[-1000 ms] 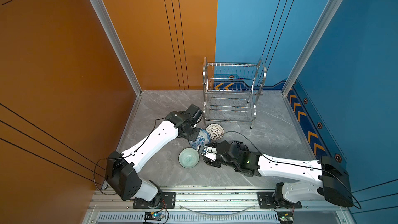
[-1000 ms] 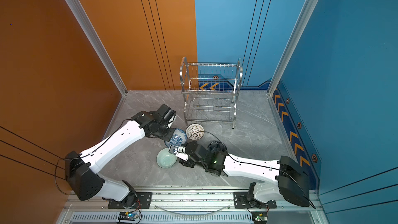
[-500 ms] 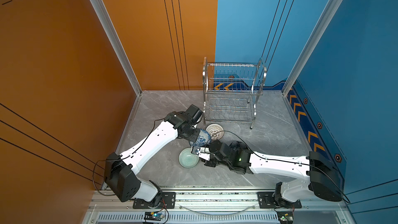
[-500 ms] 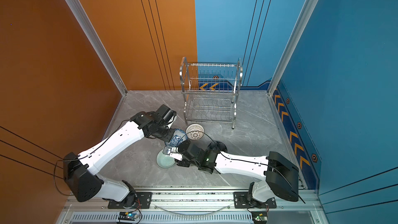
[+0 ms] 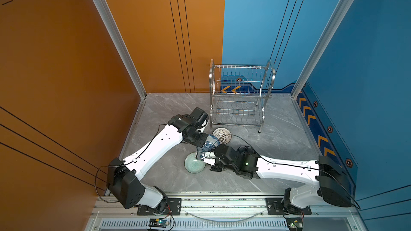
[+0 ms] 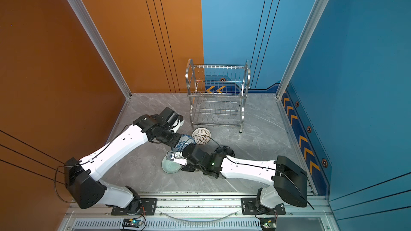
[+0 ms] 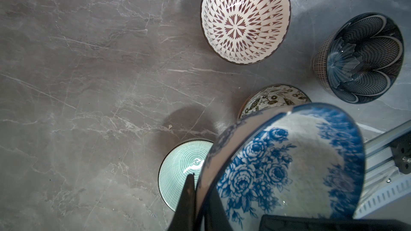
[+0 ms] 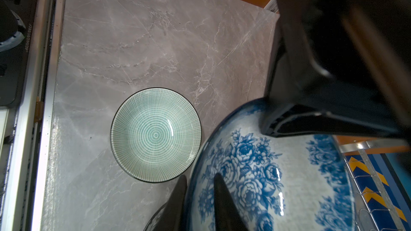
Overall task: Load bowls into a dish rack
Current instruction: Place the bowl in the dish rack.
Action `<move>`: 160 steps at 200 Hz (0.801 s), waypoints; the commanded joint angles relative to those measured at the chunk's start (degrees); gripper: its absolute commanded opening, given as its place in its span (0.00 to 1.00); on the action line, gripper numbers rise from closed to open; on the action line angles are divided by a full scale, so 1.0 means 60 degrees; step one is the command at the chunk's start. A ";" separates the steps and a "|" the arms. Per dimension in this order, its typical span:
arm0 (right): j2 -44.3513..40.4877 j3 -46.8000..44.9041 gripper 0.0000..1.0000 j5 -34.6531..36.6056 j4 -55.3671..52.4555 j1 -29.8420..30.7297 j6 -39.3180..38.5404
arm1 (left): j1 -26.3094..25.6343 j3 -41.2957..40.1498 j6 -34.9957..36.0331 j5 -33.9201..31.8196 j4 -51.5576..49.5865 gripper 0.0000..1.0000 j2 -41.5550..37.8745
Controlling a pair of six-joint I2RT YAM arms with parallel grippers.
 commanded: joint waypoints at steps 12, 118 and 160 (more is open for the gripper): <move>0.0418 0.0329 0.21 0.0055 -0.0925 -0.0027 -0.0037 | 0.0073 0.0264 -0.0070 0.0479 0.0057 0.00 -0.0255; 0.0651 0.0425 0.00 0.0523 -0.1090 0.0054 -0.0161 | 0.0131 0.0280 -0.0071 0.0534 0.0074 0.00 0.0110; 0.0658 0.0454 0.00 0.0487 -0.1161 0.0055 -0.0206 | 0.0146 0.0323 -0.0129 0.0625 0.0074 0.10 0.0068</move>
